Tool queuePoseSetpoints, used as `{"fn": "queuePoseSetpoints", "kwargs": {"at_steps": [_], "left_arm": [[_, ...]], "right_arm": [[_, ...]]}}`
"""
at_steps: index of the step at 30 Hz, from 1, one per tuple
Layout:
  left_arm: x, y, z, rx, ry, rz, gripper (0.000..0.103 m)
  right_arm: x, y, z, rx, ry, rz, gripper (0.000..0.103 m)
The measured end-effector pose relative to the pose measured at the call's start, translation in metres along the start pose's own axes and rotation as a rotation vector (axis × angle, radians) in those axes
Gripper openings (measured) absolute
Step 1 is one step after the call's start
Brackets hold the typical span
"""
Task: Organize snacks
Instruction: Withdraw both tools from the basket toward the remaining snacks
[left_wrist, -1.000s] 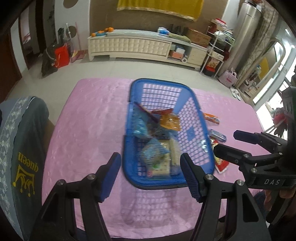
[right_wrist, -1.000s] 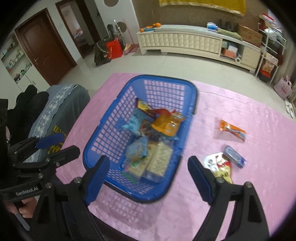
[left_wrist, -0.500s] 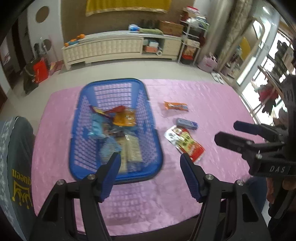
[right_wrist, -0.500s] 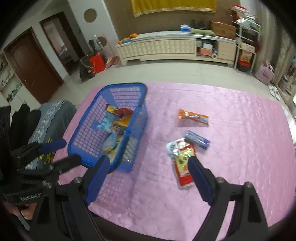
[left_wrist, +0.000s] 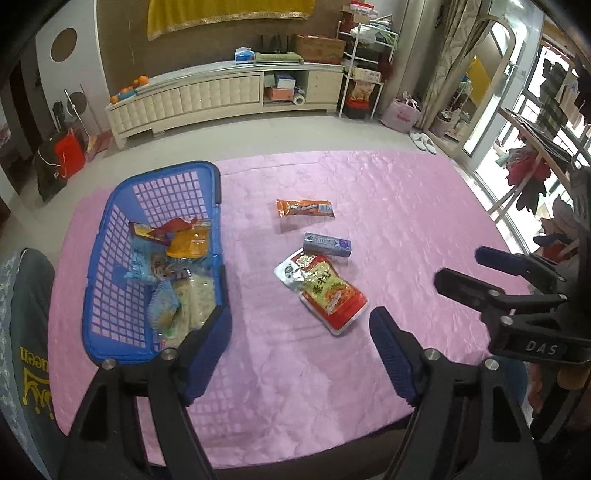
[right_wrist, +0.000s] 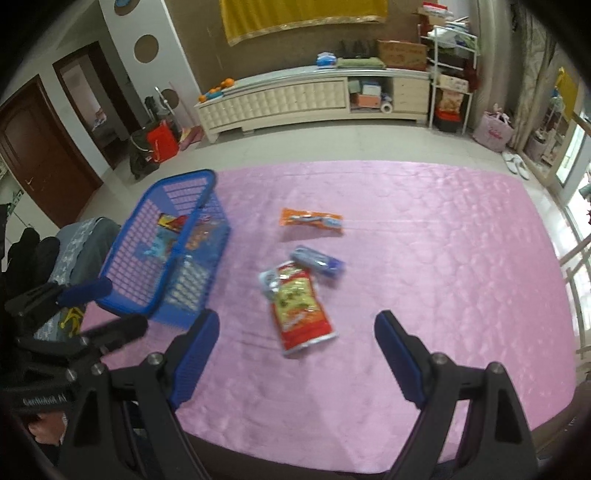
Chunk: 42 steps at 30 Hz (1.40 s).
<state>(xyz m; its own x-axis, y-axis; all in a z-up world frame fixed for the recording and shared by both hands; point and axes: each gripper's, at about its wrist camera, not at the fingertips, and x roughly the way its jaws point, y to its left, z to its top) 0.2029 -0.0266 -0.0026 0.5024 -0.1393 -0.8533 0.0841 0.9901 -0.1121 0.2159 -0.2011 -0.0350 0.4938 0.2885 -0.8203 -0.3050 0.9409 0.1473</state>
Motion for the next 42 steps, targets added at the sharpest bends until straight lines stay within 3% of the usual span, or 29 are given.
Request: {"fn": "queuePoseSetpoints", "kwargs": {"at_steps": [7, 14, 18, 23, 26, 30, 35, 42], "left_arm": [[0.024, -0.02, -0.003, -0.062, 0.006, 0.001, 0.075], [0.069, -0.033, -0.013, -0.098, 0.04, 0.042, 0.075], [0.1, -0.036, -0.014, -0.098, 0.065, 0.089, 0.075], [0.145, -0.031, -0.009, -0.137, 0.133, 0.057, 0.075], [0.167, -0.026, -0.006, -0.168, 0.161, 0.076, 0.075], [0.195, -0.013, -0.003, -0.255, 0.221, 0.047, 0.075], [0.213, -0.006, 0.003, -0.321, 0.244, 0.066, 0.075], [0.223, -0.014, 0.008, -0.33, 0.262, 0.097, 0.075]], "right_arm": [[0.004, -0.035, -0.008, -0.023, -0.012, -0.079, 0.089], [0.033, -0.056, -0.011, -0.018, -0.028, -0.082, 0.089], [0.062, -0.064, -0.012, -0.038, 0.0, -0.088, 0.089], [0.095, -0.078, -0.004, -0.049, 0.066, -0.066, 0.089], [0.112, -0.083, 0.006, -0.082, 0.105, -0.072, 0.089], [0.138, -0.079, 0.018, -0.134, 0.167, -0.06, 0.089], [0.165, -0.071, 0.032, -0.223, 0.233, -0.105, 0.089], [0.174, -0.083, 0.035, -0.172, 0.213, -0.031, 0.089]]}}
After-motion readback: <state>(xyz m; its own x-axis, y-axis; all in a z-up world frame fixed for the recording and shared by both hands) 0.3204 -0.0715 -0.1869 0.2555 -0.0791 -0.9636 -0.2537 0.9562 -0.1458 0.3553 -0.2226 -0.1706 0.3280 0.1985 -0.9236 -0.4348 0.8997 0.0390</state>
